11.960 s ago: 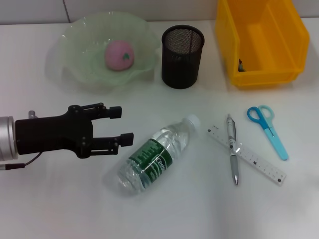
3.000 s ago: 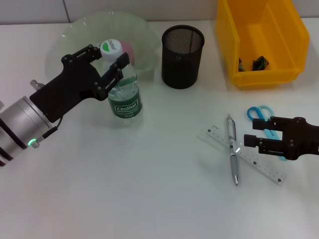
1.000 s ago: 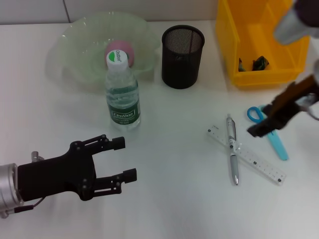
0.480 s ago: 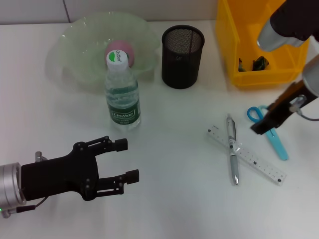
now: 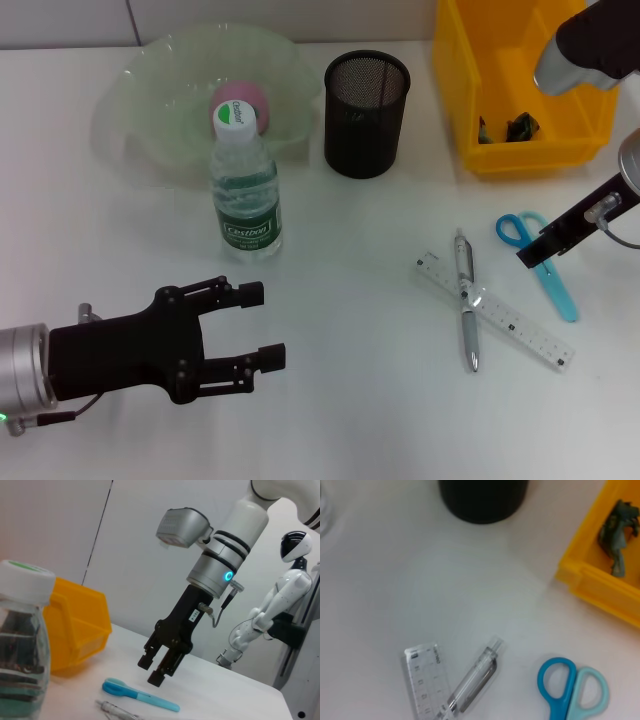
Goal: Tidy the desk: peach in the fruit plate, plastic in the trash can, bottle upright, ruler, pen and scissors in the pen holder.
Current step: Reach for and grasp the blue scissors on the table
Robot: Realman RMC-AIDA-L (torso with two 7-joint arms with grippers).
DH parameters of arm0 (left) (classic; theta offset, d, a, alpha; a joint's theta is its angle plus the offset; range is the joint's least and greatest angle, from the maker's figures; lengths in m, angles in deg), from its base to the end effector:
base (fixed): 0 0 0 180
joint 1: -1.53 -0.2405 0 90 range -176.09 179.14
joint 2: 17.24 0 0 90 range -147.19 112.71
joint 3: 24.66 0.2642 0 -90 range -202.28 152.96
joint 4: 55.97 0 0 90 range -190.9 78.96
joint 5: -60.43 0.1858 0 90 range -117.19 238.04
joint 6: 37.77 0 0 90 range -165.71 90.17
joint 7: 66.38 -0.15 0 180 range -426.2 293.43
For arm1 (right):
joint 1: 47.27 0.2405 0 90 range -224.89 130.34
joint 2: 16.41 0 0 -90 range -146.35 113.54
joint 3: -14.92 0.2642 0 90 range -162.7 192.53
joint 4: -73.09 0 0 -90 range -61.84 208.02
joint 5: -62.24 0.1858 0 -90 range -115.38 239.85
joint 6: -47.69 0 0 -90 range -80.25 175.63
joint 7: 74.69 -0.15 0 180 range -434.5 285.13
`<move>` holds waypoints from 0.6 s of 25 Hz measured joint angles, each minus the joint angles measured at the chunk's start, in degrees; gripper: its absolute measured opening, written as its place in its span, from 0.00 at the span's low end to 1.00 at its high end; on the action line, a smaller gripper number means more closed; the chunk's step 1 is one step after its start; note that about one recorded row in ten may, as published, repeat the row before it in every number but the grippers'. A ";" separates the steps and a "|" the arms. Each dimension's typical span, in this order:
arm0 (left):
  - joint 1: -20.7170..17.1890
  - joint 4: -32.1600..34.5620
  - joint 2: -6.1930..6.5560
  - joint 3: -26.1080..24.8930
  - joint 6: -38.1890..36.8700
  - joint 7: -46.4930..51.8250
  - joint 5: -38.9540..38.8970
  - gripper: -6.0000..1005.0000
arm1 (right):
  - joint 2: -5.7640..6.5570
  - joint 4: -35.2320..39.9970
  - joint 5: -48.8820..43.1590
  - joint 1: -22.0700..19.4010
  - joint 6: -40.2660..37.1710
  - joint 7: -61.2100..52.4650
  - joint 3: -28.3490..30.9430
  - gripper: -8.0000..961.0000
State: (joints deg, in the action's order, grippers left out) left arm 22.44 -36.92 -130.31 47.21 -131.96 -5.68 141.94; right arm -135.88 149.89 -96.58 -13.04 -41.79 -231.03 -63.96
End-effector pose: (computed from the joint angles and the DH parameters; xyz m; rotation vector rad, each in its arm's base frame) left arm -0.2774 0.2346 -0.0320 -2.8085 -0.6104 -0.9891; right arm 0.2203 0.3409 0.0014 -2.3528 1.0942 -0.6069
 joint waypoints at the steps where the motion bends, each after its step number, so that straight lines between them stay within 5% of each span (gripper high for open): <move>1: 0.00 0.00 0.00 0.00 0.00 0.00 0.00 0.81 | 0.00 0.00 0.00 0.00 0.00 0.00 0.00 0.69; 15: 0.18 0.88 -0.66 -0.33 1.02 0.33 1.64 0.81 | 0.03 -3.63 0.03 -0.94 3.41 -6.48 0.59 0.69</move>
State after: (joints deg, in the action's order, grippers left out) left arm 22.62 -36.04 -130.97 46.88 -130.94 -5.35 143.58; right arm -135.85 146.26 -96.54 -13.98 -38.38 -237.52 -63.37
